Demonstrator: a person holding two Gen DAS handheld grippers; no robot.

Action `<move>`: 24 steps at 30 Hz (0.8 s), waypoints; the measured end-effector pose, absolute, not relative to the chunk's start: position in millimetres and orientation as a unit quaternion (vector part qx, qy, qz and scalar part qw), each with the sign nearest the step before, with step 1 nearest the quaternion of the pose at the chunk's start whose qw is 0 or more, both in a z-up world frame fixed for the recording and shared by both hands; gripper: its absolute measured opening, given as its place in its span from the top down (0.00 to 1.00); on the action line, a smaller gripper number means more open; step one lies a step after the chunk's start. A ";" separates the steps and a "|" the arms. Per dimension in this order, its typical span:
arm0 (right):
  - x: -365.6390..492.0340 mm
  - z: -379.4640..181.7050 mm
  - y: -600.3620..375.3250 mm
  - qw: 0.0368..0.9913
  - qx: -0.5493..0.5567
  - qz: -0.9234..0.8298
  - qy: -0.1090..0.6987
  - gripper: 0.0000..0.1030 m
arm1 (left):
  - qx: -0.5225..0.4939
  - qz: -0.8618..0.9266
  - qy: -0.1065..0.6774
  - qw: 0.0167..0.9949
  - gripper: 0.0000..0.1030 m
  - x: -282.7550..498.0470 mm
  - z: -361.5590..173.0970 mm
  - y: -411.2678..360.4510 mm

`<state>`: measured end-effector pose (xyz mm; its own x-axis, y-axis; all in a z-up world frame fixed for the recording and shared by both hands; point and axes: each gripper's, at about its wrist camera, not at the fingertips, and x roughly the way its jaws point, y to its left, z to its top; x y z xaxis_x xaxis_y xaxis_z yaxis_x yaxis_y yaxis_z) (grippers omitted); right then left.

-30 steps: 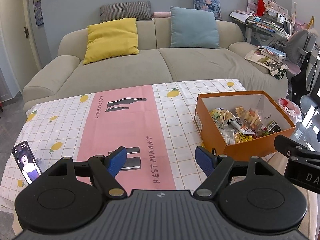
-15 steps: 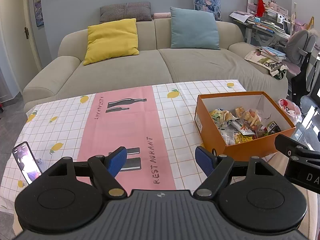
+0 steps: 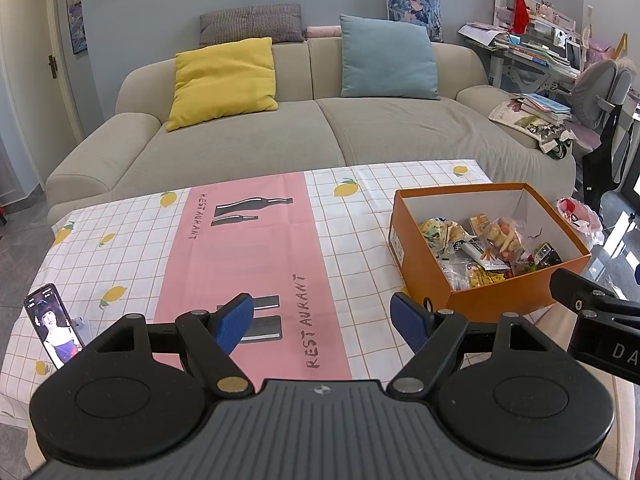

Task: Organize snacks

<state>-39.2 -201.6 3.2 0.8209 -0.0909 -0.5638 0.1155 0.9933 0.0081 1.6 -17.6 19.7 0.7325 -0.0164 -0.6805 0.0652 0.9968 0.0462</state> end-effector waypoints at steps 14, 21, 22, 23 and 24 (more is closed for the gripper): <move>-37.9 1.8 -199.6 0.953 0.024 -0.057 0.297 0.03 | 0.033 -0.021 0.365 0.930 0.12 1.6 19.5 -17.9; -37.0 0.5 -198.3 0.952 0.025 -0.059 0.299 0.03 | 0.033 -0.022 0.365 0.930 0.12 1.6 19.8 -18.7; -36.9 0.2 -197.9 0.952 0.026 -0.059 0.299 0.03 | 0.033 -0.021 0.365 0.930 0.12 1.6 19.7 -18.8; -36.6 -0.1 -197.6 0.952 0.026 -0.060 0.300 0.03 | 0.033 -0.021 0.365 0.930 0.12 1.5 19.7 -18.8; -36.2 -0.2 -197.3 0.952 0.026 -0.060 0.300 0.03 | 0.033 -0.021 0.365 0.930 0.12 1.6 19.6 -18.7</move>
